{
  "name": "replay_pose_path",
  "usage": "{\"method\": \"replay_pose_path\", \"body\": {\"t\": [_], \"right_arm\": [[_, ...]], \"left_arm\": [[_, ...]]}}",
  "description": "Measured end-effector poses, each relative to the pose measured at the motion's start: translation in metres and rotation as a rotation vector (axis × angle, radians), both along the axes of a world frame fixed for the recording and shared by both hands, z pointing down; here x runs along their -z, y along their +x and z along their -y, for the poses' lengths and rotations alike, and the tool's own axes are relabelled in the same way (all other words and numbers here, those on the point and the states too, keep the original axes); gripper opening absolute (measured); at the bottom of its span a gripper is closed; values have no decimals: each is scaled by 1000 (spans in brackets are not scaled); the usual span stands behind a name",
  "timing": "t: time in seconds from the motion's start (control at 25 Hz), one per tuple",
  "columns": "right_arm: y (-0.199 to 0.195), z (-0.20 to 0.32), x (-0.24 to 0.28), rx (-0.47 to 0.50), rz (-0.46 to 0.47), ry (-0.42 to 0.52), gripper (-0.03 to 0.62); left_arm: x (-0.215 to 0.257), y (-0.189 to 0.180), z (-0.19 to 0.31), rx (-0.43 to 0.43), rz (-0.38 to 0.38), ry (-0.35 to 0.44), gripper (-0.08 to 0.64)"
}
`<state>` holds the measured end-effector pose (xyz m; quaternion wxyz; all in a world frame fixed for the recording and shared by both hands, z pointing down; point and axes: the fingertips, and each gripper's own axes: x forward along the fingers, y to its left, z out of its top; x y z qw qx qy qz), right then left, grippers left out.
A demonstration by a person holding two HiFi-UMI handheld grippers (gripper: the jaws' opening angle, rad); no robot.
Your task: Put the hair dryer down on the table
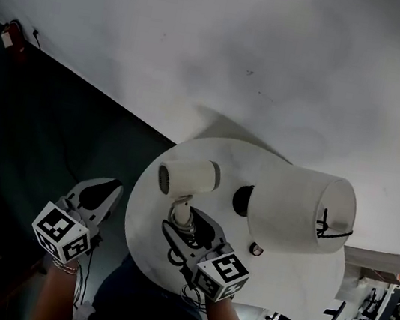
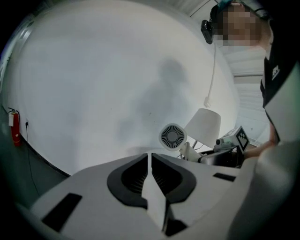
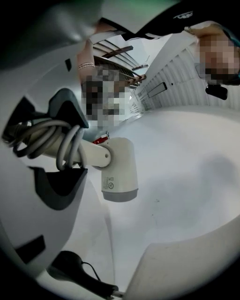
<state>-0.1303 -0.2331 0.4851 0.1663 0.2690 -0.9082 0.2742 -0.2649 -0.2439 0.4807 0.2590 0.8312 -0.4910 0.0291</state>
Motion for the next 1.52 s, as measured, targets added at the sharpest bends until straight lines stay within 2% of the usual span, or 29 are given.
{"method": "replay_pose_path", "body": {"t": [0.48, 1.0, 1.2, 1.52], "right_arm": [[-3, 11, -58, -58, -102, -113, 285], [-4, 18, -102, -118, -185, -207, 285], [-4, 20, -108, -125, -208, -221, 285], [-8, 26, -114, -109, -269, -185, 285]], "left_arm": [[-30, 0, 8, -44, 5, -71, 38], [-56, 9, 3, -79, -23, -132, 38], [-61, 10, 0, -70, -37, -154, 38], [-68, 12, -5, -81, -42, -167, 38]]}}
